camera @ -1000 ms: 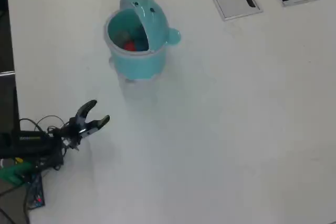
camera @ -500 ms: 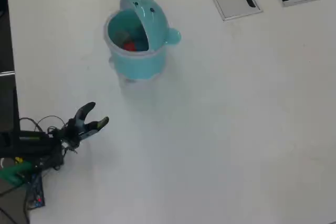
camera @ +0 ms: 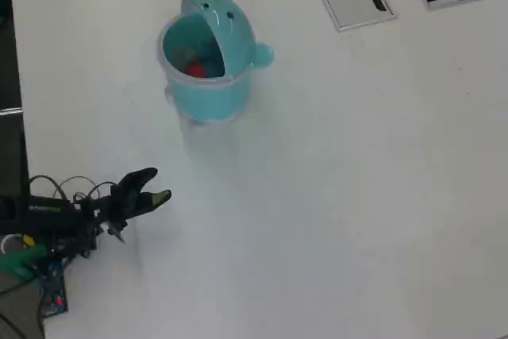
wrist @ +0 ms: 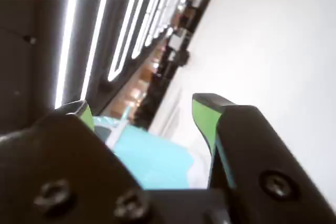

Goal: Grasp RGB lego blocks and put them in the bin one by one.

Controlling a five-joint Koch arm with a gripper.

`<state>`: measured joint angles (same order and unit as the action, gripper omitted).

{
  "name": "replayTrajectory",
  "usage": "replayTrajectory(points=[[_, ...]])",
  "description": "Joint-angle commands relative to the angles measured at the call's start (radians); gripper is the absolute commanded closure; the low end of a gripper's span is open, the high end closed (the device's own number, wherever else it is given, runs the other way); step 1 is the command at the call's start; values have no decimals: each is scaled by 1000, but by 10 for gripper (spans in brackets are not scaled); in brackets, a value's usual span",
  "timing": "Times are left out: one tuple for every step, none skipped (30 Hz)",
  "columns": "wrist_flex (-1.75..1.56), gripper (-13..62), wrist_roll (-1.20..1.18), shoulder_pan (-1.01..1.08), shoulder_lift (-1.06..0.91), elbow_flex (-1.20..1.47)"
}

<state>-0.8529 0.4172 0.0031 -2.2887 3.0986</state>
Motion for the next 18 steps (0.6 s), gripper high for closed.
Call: replayTrajectory(points=[[44,138,-58,-2,-69,72],[67,138,-74,-2,-69,72],[89,138,-81,0,-69,74],[109,138,-97,0,-69,72],[132,138,-112,-2,-69,72],[156,138,-127,-2,-69,72],[193,138,-147,-8,-69,72],[238,138,-149,-20,-67,72],[276,138,-149,-29,-67,72],[318,138,-149,-34,-67,74],[359,138,-153,-40,-66,72],[380,138,-161,-40,-63,72],[410,138,-178,-40,-63,74],[436,138,-198,-41,-63,74],[463,138,-219,-41,-63,72],[480,138,-241,-40,-63,72],[497,138,-258,-38,-63,72],[509,138,-272,-37,-61,72]])
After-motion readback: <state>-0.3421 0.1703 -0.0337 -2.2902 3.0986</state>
